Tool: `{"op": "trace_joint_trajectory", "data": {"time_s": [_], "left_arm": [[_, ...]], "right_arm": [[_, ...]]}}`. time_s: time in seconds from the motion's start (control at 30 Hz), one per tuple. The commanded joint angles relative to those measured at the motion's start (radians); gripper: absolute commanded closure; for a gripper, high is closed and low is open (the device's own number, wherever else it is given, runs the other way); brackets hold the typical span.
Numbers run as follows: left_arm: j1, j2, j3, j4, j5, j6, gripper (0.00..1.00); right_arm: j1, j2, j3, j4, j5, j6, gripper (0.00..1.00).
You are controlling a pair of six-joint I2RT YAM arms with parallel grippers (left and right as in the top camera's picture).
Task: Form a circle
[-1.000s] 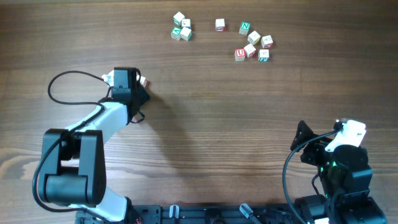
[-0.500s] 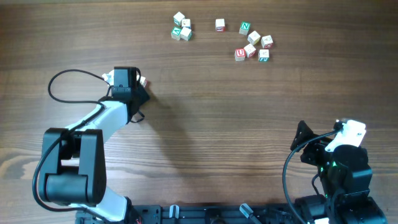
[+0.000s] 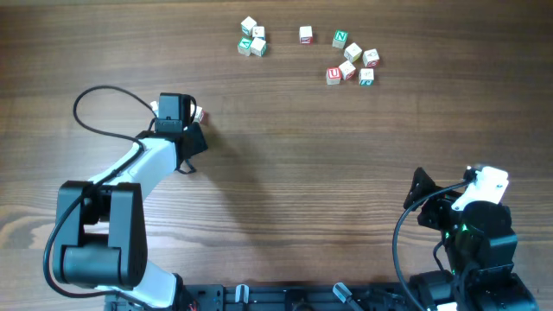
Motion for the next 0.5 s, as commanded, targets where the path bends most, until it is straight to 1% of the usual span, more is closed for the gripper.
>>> {"op": "trace_joint_trajectory", "data": {"time_s": [0.0, 0.17, 0.2, 0.33, 0.47], "left_arm": [[0.008, 0.037, -0.038, 0.007, 0.001, 0.171, 0.7], [0.026, 0.037, -0.038, 0.038, -0.002, 0.196, 0.7], [0.031, 0.037, -0.038, 0.046, -0.002, 0.196, 0.68], [0.049, 0.037, -0.038, 0.065, -0.003, 0.196, 0.53], [0.053, 0.037, -0.038, 0.065, -0.002, 0.196, 0.47]], "right_arm": [[0.001, 0.003, -0.004, 0.002, -0.006, -0.01, 0.0], [0.001, 0.003, -0.004, 0.002, -0.006, -0.01, 0.0], [0.001, 0.003, -0.004, 0.002, -0.006, -0.01, 0.0], [0.001, 0.003, -0.004, 0.002, -0.006, -0.01, 0.0], [0.001, 0.003, -0.004, 0.002, -0.006, -0.01, 0.0]]}}
